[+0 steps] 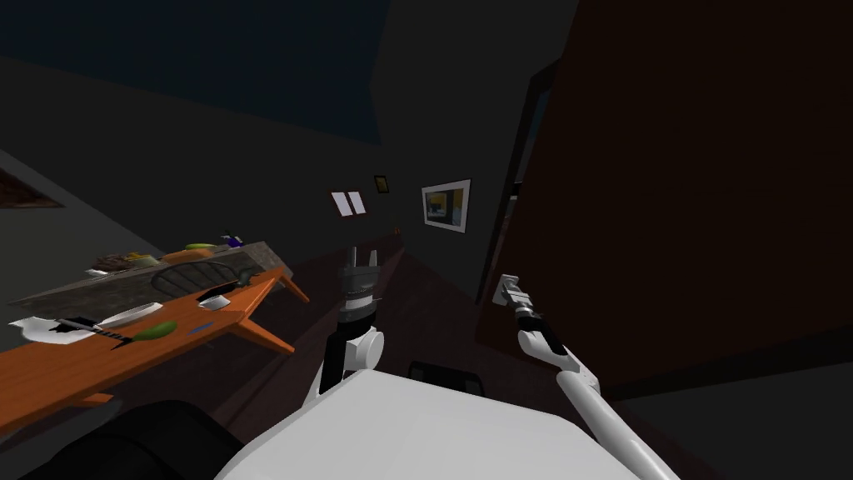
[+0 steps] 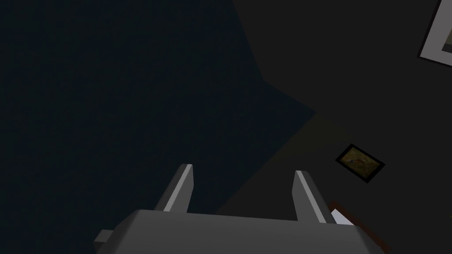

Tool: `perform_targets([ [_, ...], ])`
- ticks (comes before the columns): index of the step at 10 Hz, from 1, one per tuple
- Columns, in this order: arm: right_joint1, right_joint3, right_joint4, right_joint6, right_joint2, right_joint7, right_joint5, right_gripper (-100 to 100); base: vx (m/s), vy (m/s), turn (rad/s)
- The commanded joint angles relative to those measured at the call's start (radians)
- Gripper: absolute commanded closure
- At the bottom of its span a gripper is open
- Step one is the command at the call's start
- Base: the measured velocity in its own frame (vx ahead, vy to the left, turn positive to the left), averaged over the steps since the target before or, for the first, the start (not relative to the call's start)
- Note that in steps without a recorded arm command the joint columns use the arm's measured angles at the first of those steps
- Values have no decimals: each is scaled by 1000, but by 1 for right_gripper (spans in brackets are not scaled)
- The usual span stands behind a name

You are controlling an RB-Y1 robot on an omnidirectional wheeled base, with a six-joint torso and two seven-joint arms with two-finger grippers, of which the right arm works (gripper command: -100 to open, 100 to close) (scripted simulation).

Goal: Pull the door open

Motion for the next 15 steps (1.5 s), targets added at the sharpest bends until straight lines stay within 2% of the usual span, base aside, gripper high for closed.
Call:
perform_targets([
  [1,6,21,-12,-4,-9,-14,4,100,-228,-64,82],
  [7,29,93,-58,-12,-48,-67,16,100,-195,-74,77],
  [8,31,101,-63,-13,-52,-73,17,100,-191,-70,52],
  [9,33,96,-60,-10,-47,-66,17,100,-90,-28,26],
  [10,42,118,-69,-16,-62,-86,21,100,-170,-60,91],
  [11,43,123,-72,-18,-67,-91,22,100,-206,-70,94],
  [15,60,171,-96,-40,-110,-139,30,100,-189,-82,103],
])
